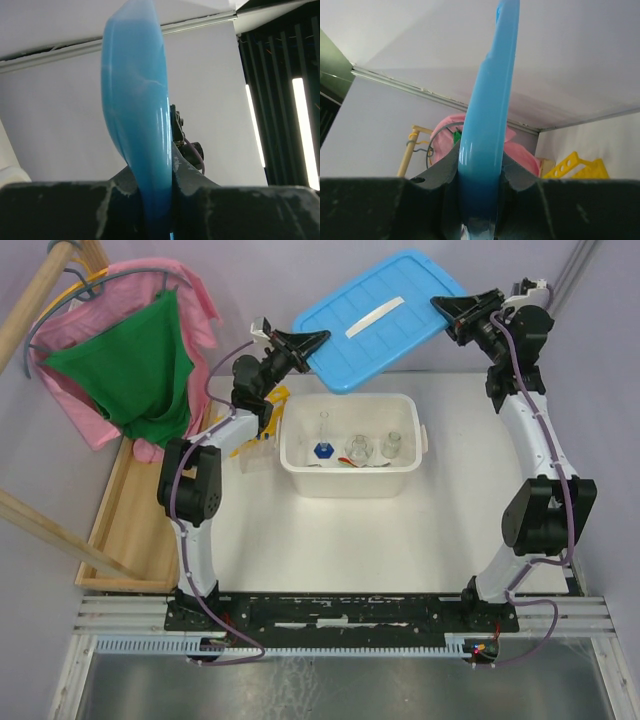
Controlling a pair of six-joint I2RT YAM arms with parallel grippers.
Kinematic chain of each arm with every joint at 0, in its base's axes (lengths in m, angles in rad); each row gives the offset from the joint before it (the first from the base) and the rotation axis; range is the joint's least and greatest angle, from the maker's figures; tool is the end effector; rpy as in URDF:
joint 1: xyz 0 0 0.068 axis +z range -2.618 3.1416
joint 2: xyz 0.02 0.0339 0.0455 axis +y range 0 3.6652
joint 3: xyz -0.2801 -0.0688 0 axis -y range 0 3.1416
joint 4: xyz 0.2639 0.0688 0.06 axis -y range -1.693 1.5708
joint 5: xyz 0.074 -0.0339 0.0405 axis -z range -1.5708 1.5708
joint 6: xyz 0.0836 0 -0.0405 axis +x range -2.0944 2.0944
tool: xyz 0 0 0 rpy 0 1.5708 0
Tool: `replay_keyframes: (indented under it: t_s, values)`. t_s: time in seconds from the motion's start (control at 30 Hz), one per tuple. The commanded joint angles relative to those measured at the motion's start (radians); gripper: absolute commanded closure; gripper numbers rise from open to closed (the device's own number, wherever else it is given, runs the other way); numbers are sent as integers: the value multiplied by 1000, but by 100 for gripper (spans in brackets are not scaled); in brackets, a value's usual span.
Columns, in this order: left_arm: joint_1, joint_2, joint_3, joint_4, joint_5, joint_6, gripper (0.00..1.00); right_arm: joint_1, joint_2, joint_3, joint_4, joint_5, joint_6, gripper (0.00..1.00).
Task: Organize the chemistry lab equipment
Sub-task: Pick up the storage box lid at the center of the board, then adjust the storage box lid on the storage box.
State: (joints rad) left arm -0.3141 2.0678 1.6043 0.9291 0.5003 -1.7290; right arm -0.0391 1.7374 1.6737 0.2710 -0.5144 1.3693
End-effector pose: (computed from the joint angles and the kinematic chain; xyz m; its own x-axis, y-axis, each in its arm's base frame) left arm 0.5089 -0.2075 0.3616 -0.7375 -0.6715 -0.0719 0.3147 -0.2476 -0.9163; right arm 0.4785 0.0224 0.4630 -0.3969 0.8692 -0.2951 -0.2910 0.1858 0.9385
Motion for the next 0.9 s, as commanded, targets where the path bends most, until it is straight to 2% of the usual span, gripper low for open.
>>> replay_keyframes:
  t_s: [0.0, 0.07, 0.1, 0.13, 0.23, 0.4, 0.43, 0.5, 0.53, 0.77, 0.87]
  values:
    - [36, -47, -118, 124, 66, -69, 97, 7, -30, 78, -94, 19, -157, 86]
    - [72, -69, -173, 139, 83, -72, 97, 10, -34, 127, -241, 63, -259, 76]
    - [95, -77, -186, 132, 106, -66, 97, 10, -34, 164, -343, 104, -325, 63]
    - [118, -85, -190, 121, 132, -58, 97, 9, -34, 195, -432, 148, -393, 57]
    - [192, -109, -190, 117, 204, -58, 97, 10, -44, 256, -622, 287, -554, 52]
    - [259, -133, -63, 2, 377, -28, 97, 9, -97, 208, -668, 450, -649, 50]
    - [265, -154, -39, -67, 406, 26, 97, 9, -103, 201, -675, 468, -662, 50]
    - [273, -191, 15, -349, 450, 229, 97, 9, -108, 191, -684, 480, -676, 50]
    - [274, -201, 35, -427, 473, 284, 97, 10, -106, 189, -690, 480, -679, 50]
    - [271, -296, -120, -423, 611, 328, 97, 14, -65, 189, -714, 398, -661, 52]
    - [272, -336, -173, -543, 651, 446, 97, 27, -62, 179, -713, 396, -671, 53]
